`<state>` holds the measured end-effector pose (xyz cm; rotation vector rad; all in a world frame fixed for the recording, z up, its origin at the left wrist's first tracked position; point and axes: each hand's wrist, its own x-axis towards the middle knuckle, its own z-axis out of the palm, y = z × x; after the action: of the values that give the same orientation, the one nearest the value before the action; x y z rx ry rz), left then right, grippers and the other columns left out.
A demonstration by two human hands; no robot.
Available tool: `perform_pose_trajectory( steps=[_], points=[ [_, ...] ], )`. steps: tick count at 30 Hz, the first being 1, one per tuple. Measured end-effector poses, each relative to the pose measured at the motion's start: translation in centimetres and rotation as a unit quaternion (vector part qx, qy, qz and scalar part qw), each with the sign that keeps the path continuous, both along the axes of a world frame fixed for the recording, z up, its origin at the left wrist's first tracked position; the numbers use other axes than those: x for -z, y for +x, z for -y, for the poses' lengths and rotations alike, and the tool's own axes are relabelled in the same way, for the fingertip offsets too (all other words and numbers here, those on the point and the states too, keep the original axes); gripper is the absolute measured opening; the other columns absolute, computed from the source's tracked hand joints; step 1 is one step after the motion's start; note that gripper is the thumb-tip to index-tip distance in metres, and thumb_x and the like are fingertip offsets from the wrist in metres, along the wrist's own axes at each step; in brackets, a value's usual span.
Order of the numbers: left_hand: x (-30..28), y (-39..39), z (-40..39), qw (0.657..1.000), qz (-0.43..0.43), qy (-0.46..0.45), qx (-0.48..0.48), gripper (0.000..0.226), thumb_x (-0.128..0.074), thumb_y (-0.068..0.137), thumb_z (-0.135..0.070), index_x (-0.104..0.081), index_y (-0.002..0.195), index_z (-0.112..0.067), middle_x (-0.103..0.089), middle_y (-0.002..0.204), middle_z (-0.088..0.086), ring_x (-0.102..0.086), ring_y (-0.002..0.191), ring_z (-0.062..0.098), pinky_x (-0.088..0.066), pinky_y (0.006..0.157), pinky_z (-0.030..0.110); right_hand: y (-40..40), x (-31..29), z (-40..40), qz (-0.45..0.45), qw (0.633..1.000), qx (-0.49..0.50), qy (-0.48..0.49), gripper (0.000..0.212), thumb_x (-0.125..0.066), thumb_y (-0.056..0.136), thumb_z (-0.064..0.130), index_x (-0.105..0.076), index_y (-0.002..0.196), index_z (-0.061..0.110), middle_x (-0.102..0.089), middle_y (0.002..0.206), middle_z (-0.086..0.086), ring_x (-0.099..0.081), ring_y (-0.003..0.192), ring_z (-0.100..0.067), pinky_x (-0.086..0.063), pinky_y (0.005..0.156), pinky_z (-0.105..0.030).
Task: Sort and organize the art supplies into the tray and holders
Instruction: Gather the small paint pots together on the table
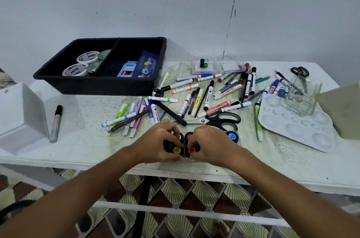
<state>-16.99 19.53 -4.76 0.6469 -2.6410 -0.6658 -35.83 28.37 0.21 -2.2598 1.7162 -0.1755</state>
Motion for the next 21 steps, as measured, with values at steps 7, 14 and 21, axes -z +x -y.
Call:
perform_pose_trajectory(
  steps=[7, 14, 21],
  points=[
    [-0.4, 0.1, 2.0, 0.992, -0.055, 0.008, -0.109, 0.036, -0.063, 0.079, -0.052, -0.075, 0.089, -0.019, -0.058, 0.086, -0.009, -0.053, 0.087, 0.004, -0.044, 0.073, 0.024, -0.7, -0.8, 1.4, -0.008, 0.997, -0.060, 0.048, 0.014, -0.064, 0.085, 0.025, -0.076, 0.094, 0.023, -0.061, 0.088, 0.008, -0.057, 0.085, -0.013, -0.044, 0.066, -0.028],
    [-0.1, 1.1, 5.7, 0.962, -0.049, -0.076, -0.259, 0.040, -0.055, 0.078, -0.047, -0.074, 0.091, -0.014, -0.064, 0.084, -0.005, -0.057, 0.085, 0.015, -0.048, 0.080, 0.038, -3.5, -0.9, 5.2, 0.160, 0.980, -0.057, 0.102, 0.014, -0.069, 0.086, 0.024, -0.076, 0.096, 0.017, -0.064, 0.084, 0.012, -0.058, 0.077, -0.003, -0.044, 0.066, -0.015],
    [1.0, 0.0, 8.0, 0.899, -0.008, -0.096, -0.427, 0.049, -0.049, 0.072, -0.053, -0.072, 0.101, -0.021, -0.065, 0.096, -0.002, -0.053, 0.097, 0.025, -0.042, 0.079, 0.042, -9.2, -0.2, 13.6, 0.235, 0.967, 0.099, -0.024, 0.013, -0.068, 0.088, 0.014, -0.072, 0.100, 0.014, -0.060, 0.079, 0.013, -0.052, 0.066, 0.003, -0.038, 0.060, -0.011]
  ],
)
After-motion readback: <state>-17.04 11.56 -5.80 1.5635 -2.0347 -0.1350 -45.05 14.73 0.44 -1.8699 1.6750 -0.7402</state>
